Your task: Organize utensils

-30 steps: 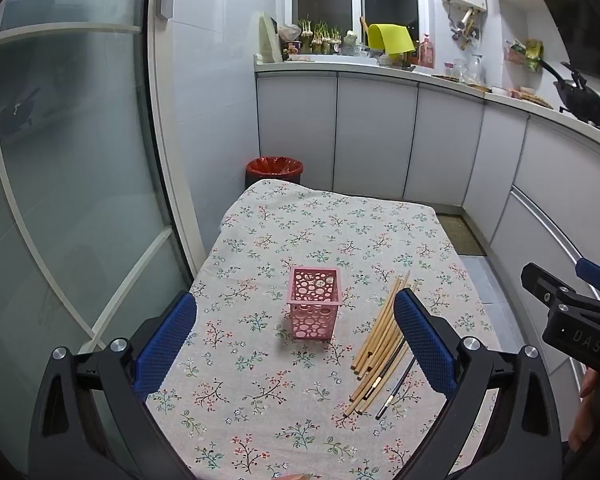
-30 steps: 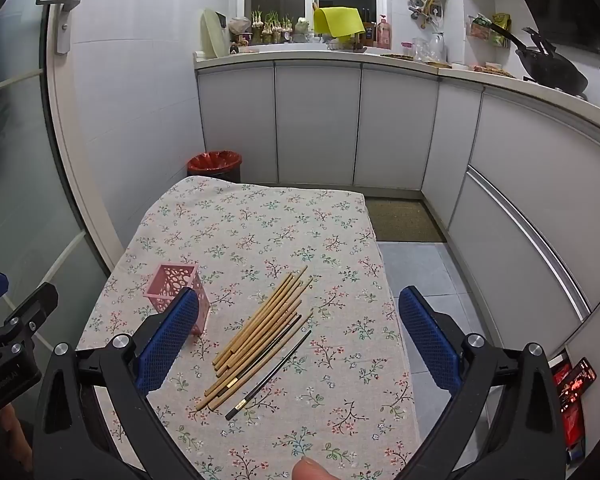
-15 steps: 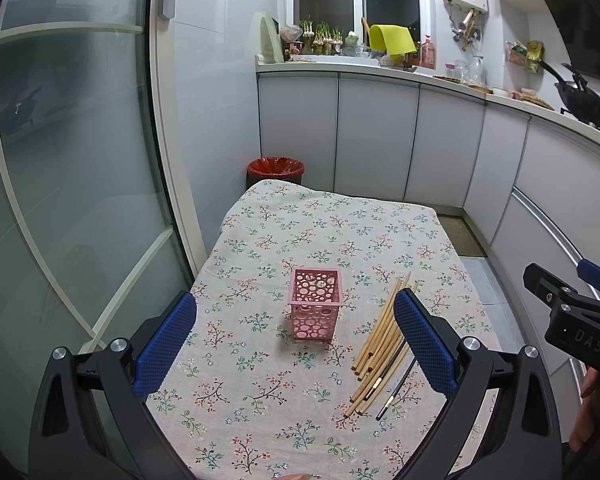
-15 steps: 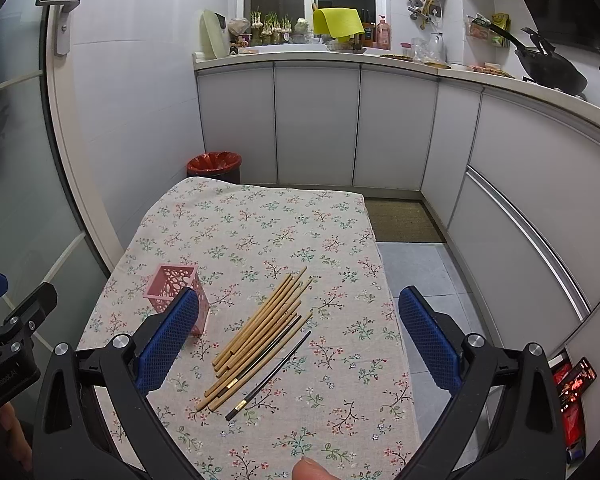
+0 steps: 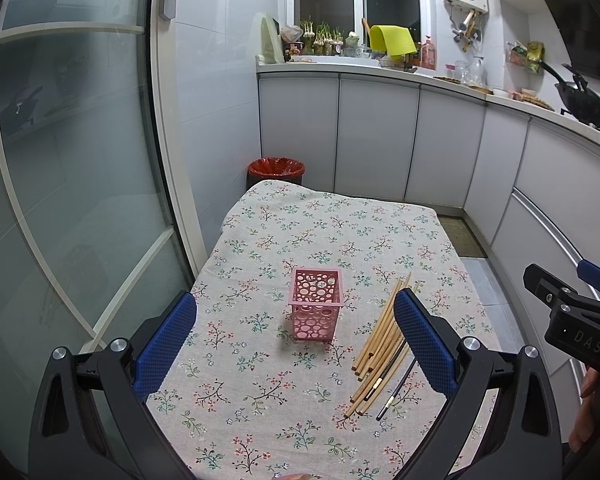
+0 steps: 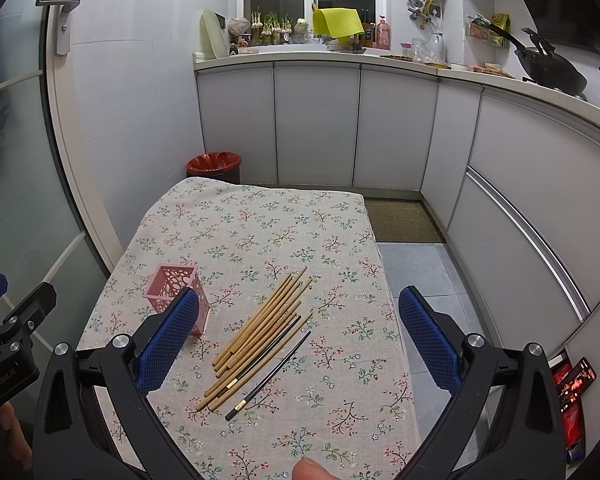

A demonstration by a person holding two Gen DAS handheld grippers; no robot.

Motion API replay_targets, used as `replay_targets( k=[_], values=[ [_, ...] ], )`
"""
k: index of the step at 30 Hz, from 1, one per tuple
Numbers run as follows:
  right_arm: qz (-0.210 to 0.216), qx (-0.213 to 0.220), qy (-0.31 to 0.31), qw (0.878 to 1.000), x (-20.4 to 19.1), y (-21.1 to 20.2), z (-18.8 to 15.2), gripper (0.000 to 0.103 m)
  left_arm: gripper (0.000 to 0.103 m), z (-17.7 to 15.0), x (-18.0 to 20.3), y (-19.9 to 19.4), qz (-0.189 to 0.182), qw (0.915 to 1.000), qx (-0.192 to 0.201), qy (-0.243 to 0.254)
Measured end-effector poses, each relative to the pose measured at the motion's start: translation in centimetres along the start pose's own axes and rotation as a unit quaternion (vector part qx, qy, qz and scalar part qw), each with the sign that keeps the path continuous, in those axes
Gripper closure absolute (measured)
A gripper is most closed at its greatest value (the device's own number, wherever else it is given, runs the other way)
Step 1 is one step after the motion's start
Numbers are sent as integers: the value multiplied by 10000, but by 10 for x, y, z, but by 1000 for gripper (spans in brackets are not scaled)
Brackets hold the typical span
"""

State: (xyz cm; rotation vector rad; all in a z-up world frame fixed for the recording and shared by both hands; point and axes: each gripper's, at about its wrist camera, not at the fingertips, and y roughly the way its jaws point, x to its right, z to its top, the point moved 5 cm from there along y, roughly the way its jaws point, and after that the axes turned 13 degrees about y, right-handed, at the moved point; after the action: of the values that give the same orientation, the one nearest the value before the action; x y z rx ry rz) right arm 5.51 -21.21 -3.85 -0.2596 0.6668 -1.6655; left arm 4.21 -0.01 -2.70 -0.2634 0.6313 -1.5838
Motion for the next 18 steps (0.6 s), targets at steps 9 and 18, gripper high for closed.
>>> replay_targets(
  k=[9, 18],
  values=[
    [-2, 7, 0, 10000, 0, 0, 0, 7, 7, 0, 0, 0, -3, 10000, 3, -4],
    [-3, 7, -6, 10000, 0, 0, 0, 7, 7, 1, 0, -2, 3, 10000, 7, -1]
  ],
)
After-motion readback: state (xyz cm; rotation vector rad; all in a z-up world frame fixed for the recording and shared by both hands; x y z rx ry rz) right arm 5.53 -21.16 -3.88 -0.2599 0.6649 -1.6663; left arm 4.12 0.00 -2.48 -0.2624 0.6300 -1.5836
